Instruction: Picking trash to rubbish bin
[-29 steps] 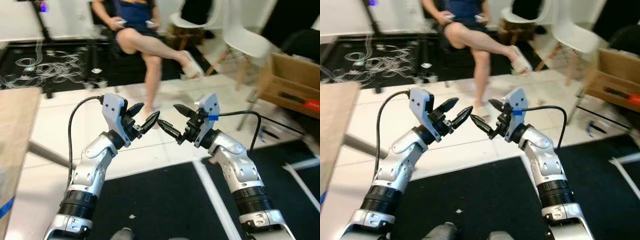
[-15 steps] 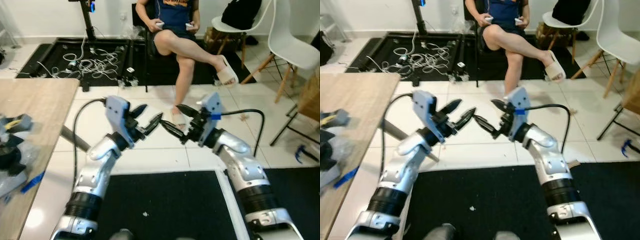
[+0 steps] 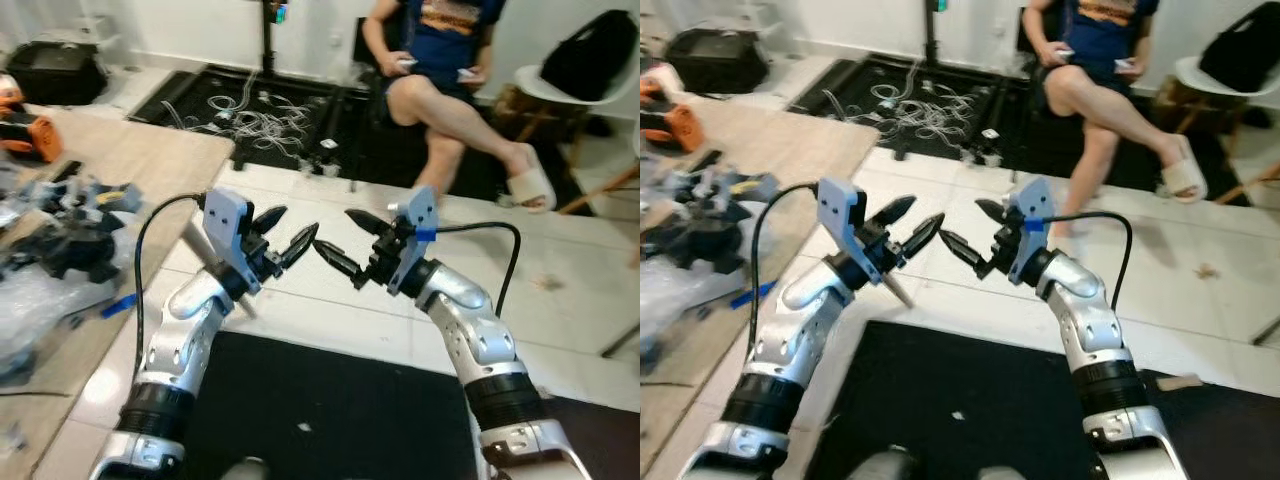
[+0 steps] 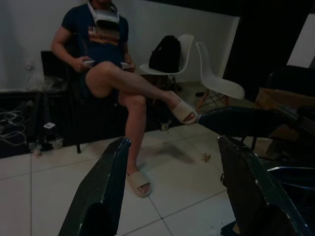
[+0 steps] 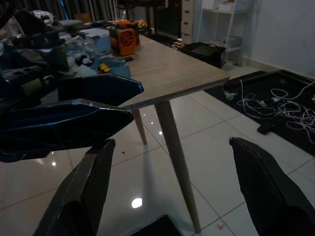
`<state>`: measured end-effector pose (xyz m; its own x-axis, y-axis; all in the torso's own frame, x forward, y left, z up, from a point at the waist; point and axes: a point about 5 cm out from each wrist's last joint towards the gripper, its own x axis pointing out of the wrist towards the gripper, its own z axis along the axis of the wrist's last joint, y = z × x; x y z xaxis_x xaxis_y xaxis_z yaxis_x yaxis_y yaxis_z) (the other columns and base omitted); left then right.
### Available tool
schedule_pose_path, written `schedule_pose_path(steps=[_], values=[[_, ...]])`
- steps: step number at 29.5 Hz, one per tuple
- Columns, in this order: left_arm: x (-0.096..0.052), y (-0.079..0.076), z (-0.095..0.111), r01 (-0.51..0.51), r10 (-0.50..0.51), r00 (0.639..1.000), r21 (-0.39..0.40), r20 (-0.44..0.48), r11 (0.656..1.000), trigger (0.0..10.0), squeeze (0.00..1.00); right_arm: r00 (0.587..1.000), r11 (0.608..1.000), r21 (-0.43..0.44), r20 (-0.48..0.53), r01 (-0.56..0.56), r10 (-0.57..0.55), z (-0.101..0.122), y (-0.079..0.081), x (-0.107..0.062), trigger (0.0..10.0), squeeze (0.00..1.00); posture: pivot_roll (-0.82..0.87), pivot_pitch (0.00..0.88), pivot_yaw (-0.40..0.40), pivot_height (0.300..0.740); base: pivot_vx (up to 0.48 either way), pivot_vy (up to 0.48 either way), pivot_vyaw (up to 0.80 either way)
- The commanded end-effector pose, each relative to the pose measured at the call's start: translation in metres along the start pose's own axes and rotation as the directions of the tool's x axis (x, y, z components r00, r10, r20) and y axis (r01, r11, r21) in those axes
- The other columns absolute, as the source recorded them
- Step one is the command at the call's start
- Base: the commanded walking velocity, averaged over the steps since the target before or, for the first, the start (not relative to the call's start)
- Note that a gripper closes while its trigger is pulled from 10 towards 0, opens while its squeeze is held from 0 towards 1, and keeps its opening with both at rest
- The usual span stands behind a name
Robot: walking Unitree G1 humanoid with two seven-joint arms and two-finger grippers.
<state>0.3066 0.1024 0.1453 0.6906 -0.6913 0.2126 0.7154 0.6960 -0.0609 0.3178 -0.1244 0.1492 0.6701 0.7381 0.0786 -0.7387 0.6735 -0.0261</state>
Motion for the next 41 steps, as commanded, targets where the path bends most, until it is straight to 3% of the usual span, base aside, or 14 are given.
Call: schedule_pose_path(steps=[1,14,19,21,22,26,30,36,41], values=[[0.000,-0.002,-0.006,0.004,-0.004,1.000,-0.007,-0.025,1.000,10.0,0.00,1.000,1.000,0.001,0.020,-0.009,0.009,0.004,0.001,0.002,10.0,0.00,-0.06,0.000,-0.038,0.740,0.000,0.000,0.70],[0.000,0.001,-0.004,-0.035,0.035,0.999,0.011,-0.018,0.999,10.0,0.00,1.000,1.000,-0.001,0.020,-0.010,0.010,0.005,0.001,0.002,10.0,0.00,-0.06,0.000,-0.036,0.740,0.000,0.000,0.70],[0.001,0.006,-0.002,-0.089,0.092,0.995,0.088,-0.032,0.992,10.0,0.00,1.000,1.000,0.000,0.020,-0.010,0.010,0.005,0.001,0.002,10.0,0.00,-0.06,0.000,-0.036,0.740,0.000,0.000,0.70],[0.004,0.013,-0.001,-0.166,0.178,0.982,0.162,-0.062,0.973,10.0,0.00,1.000,1.000,-0.001,0.020,-0.009,0.009,0.005,0.001,0.002,10.0,0.00,-0.06,0.000,-0.037,0.740,0.000,0.000,0.70],[0.005,0.020,0.002,-0.238,0.259,0.963,0.224,-0.069,0.945,10.0,0.00,1.000,1.000,-0.001,0.021,-0.009,0.009,0.005,0.001,0.002,10.0,0.00,-0.07,0.000,-0.037,0.740,0.000,0.000,0.70],[0.007,0.024,0.005,-0.286,0.308,0.950,0.240,-0.057,0.928,10.0,0.00,1.000,1.000,-0.002,0.021,-0.009,0.009,0.005,0.001,0.002,10.0,0.00,-0.07,0.000,-0.037,0.740,0.000,0.000,0.70],[0.011,0.030,0.015,-0.368,0.385,0.923,0.279,-0.005,0.887,10.0,0.00,1.000,1.000,-0.001,0.021,-0.007,0.007,0.005,0.001,0.002,10.0,0.00,-0.07,0.000,-0.038,0.740,0.000,0.000,0.70],[0.017,0.027,0.018,-0.374,0.396,0.918,0.346,0.009,0.861,10.0,0.00,1.000,1.000,0.000,0.021,-0.003,0.003,0.005,0.000,0.001,10.0,0.00,-0.07,0.000,-0.037,0.740,0.000,0.000,0.70],[0.018,0.023,0.015,-0.329,0.356,0.934,0.350,-0.013,0.877,10.0,0.00,1.000,1.000,-0.002,0.024,-0.002,0.002,0.005,0.000,0.001,10.0,0.00,-0.07,0.000,-0.037,0.740,0.000,0.000,0.70]])
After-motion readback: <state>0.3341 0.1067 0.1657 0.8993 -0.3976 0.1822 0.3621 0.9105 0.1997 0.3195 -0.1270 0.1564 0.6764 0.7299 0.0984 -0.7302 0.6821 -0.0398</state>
